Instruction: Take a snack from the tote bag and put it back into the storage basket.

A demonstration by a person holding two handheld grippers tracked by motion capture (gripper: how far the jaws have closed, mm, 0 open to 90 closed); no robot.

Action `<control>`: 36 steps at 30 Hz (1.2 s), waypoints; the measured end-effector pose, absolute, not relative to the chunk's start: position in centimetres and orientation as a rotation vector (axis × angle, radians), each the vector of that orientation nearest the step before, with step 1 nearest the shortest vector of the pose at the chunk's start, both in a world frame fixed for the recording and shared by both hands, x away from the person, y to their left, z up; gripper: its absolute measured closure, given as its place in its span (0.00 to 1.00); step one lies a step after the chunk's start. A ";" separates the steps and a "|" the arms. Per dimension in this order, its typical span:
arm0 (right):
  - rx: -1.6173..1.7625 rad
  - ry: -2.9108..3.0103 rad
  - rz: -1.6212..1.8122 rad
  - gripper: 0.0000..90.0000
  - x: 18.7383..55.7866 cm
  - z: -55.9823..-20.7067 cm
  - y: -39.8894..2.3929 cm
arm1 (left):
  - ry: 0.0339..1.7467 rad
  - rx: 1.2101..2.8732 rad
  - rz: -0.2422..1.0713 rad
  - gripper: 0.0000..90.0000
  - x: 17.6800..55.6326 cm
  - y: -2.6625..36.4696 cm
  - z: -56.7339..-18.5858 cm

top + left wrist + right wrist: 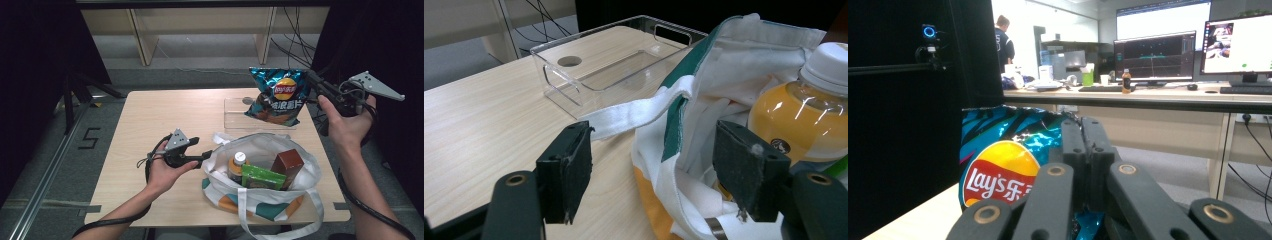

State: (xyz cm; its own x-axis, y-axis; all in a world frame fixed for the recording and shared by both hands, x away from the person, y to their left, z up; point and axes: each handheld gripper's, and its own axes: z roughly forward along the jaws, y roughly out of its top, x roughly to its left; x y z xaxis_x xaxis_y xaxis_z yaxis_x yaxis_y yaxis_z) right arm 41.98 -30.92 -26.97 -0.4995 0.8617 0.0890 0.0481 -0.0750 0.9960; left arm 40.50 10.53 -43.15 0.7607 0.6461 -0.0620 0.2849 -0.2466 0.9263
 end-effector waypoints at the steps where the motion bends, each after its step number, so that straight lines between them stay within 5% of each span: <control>1: 1.009 1.568 1.644 1.00 42.0 -27.0 -30.9 | 0.720 1.838 0.403 0.35 40.5 10.5 -43.1; 36: 1.035 1.547 1.600 1.00 45.2 -27.6 -30.8 | 0.719 1.832 0.407 0.35 40.6 10.5 -43.1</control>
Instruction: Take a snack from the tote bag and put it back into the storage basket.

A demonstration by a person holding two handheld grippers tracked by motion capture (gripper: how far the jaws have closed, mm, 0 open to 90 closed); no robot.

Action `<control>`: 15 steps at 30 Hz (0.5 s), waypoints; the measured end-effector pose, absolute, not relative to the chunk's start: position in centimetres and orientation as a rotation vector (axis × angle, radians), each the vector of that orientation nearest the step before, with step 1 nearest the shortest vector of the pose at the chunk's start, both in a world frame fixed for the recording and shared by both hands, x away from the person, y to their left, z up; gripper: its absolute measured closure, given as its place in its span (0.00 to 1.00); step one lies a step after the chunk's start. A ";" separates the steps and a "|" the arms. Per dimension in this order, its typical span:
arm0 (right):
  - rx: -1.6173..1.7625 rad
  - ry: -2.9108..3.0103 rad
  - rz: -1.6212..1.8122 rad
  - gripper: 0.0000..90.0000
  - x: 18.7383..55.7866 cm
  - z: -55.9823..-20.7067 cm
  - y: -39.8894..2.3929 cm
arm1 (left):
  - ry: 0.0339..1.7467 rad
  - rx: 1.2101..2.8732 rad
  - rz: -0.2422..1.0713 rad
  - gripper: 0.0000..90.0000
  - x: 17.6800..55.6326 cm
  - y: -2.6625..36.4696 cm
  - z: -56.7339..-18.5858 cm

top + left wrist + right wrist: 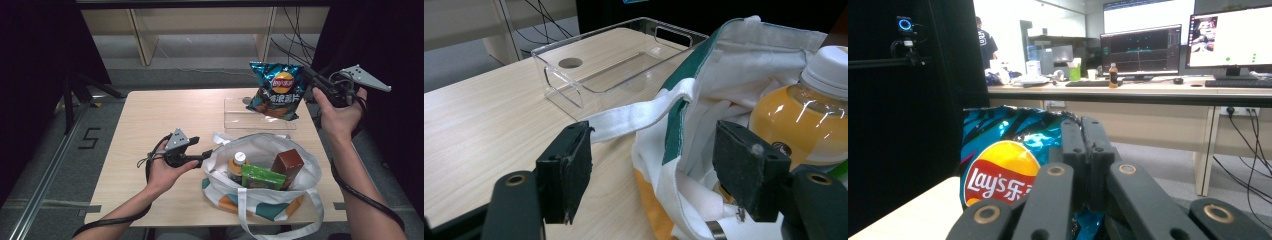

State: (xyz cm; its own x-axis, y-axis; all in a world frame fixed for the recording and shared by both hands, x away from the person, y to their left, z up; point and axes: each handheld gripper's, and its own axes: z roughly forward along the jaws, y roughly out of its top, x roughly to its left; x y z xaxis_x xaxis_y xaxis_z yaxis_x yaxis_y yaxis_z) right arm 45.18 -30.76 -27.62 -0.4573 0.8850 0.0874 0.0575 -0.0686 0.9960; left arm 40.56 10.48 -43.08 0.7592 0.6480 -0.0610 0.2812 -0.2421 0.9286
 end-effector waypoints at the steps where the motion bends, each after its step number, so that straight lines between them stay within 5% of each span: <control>1: 1.035 1.547 1.600 1.00 45.2 -27.6 -30.8 | 0.720 1.831 0.407 0.35 40.6 10.5 -43.1; 15: 1.063 1.534 1.584 1.00 46.7 -28.0 -30.6 | 0.715 1.827 0.403 0.35 40.6 10.5 -43.1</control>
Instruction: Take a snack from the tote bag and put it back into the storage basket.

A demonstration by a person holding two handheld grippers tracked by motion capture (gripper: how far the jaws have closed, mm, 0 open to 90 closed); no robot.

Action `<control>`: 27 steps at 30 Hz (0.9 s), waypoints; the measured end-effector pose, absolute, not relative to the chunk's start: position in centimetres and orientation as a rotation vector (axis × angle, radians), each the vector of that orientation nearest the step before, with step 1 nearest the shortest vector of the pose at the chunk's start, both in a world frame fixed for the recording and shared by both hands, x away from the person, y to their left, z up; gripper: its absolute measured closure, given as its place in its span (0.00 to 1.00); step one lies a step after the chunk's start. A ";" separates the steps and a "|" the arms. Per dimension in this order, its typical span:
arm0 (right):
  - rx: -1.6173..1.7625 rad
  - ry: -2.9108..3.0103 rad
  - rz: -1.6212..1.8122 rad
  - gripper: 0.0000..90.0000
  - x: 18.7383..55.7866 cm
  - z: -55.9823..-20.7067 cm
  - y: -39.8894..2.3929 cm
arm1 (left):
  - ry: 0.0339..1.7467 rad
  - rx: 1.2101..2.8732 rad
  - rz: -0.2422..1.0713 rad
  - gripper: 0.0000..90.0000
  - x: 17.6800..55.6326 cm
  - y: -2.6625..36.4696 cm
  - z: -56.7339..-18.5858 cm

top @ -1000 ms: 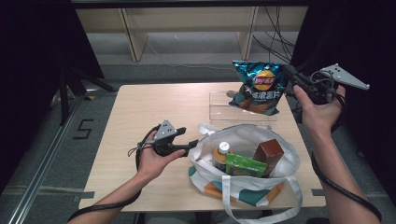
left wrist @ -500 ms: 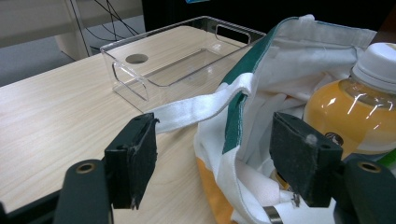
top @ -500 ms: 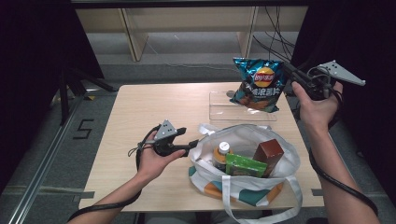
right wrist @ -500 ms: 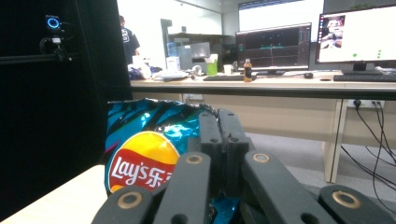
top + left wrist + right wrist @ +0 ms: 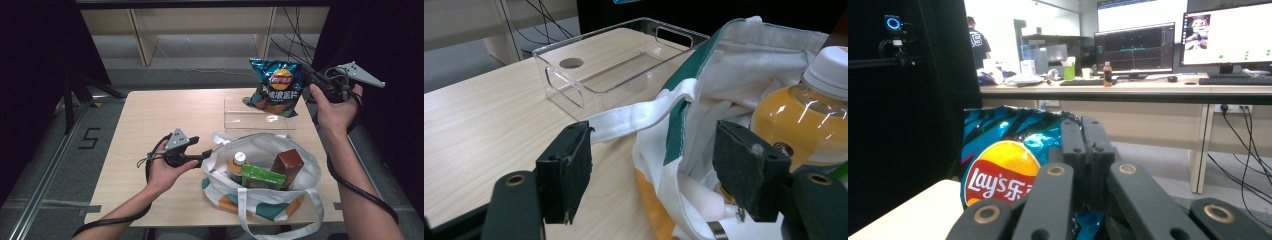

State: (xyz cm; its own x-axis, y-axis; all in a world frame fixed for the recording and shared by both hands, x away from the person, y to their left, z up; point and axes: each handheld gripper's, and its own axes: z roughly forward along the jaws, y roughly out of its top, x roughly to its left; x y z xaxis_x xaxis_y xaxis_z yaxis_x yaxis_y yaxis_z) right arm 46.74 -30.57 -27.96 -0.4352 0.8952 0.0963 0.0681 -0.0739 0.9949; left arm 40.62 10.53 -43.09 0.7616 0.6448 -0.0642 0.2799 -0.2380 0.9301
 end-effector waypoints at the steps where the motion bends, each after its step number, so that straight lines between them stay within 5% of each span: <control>1: 1.062 1.530 1.583 1.00 47.0 -28.1 -30.5 | 0.716 1.829 0.408 0.35 40.6 10.6 -43.0; 27: 1.128 1.518 1.572 1.00 49.4 -29.4 -30.3 | 0.724 1.825 0.407 0.35 40.5 10.5 -43.0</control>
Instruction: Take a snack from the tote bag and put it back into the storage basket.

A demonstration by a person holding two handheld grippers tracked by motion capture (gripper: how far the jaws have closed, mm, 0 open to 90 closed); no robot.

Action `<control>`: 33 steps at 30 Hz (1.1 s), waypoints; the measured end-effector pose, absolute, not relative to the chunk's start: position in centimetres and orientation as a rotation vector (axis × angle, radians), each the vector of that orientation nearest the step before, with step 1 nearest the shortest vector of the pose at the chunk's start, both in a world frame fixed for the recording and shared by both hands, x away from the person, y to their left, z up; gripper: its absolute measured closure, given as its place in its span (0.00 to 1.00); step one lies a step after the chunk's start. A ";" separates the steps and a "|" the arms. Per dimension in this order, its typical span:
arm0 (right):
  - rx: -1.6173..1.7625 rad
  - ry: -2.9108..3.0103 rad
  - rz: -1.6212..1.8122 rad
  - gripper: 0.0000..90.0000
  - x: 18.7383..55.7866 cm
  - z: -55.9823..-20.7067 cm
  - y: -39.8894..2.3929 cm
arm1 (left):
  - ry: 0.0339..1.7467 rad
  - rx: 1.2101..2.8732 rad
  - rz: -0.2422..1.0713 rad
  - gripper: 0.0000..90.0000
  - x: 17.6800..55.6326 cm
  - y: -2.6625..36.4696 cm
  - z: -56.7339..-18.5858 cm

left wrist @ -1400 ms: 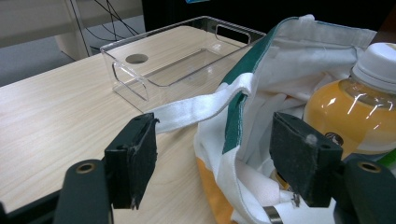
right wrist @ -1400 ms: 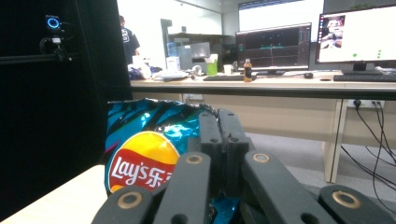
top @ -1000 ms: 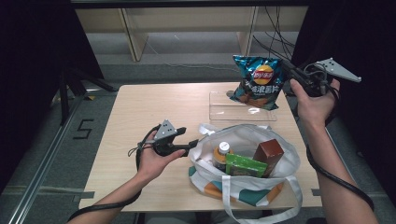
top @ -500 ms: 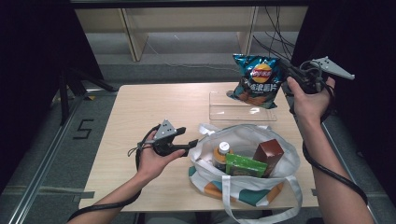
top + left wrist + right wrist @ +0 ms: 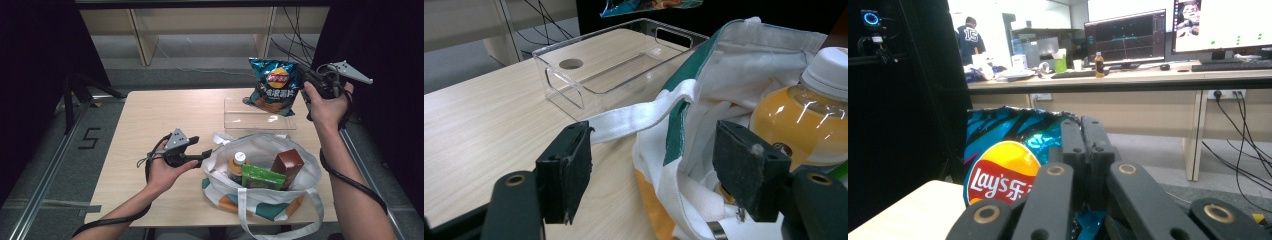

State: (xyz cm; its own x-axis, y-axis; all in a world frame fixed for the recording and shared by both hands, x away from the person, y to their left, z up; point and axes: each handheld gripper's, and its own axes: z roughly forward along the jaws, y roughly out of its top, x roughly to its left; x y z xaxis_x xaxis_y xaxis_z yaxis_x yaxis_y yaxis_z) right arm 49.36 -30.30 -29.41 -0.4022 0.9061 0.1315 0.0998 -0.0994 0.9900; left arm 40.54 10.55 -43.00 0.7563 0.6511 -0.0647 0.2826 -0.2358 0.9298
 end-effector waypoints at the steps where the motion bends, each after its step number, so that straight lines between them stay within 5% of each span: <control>1: 1.124 1.523 1.564 1.00 49.5 -29.5 -30.3 | 0.717 1.828 0.410 0.35 40.6 10.6 -43.0; 33: 1.218 1.539 1.554 1.00 52.3 -31.3 -29.6 | 0.713 1.827 0.410 0.35 40.5 10.6 -42.9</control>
